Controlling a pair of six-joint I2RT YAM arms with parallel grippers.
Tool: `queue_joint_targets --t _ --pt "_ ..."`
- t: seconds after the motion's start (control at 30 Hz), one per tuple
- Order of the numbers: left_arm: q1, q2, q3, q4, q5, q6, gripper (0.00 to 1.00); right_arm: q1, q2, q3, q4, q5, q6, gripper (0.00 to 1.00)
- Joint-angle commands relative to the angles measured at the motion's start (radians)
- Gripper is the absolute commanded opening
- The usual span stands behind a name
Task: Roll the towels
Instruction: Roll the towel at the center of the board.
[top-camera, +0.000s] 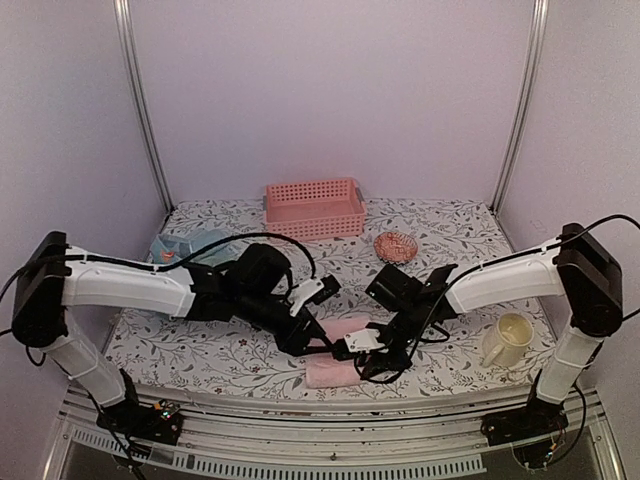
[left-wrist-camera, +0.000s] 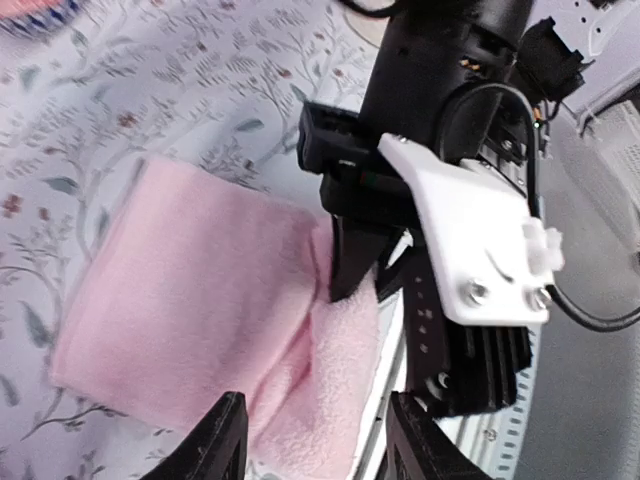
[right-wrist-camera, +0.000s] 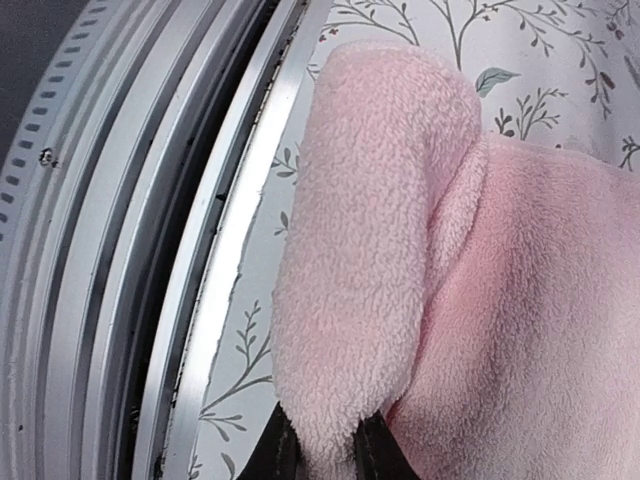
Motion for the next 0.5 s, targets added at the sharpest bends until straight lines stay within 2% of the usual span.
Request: queue_joint_targets --t 0.0,0.1,0.17,0.23,0.33,0.47 --pt "-0.114 -0.172 -0.128 0.145 -0.379 0.035 0.49 -0.083 0.13 0.127 -0.268 -0.24 0.004 0.12" --pt "-0.228 -0.25 -0.228 0.211 -0.569 0.098 0.46 -0.158 0.293 0.308 -0.46 -0.393 0.0 0.12" --pt "-0.303 -0.246 -0.237 0.186 -0.716 0.131 0.45 -0.208 0.439 0.438 -0.645 -0.475 -0.036 0.12" --pt "-0.357 -0.218 -0.225 0.151 -0.78 0.171 0.44 -0.233 0.525 0.526 -0.746 -0.519 -0.066 0.12" --pt "-0.396 -0.147 -0.19 0.132 -0.804 0.22 0.46 -0.248 0.592 0.596 -0.816 -0.544 -0.096 0.12" --pt "-0.407 -0.018 -0.104 0.105 -0.846 0.285 0.51 -0.248 0.594 0.598 -0.789 -0.504 -0.077 0.12"
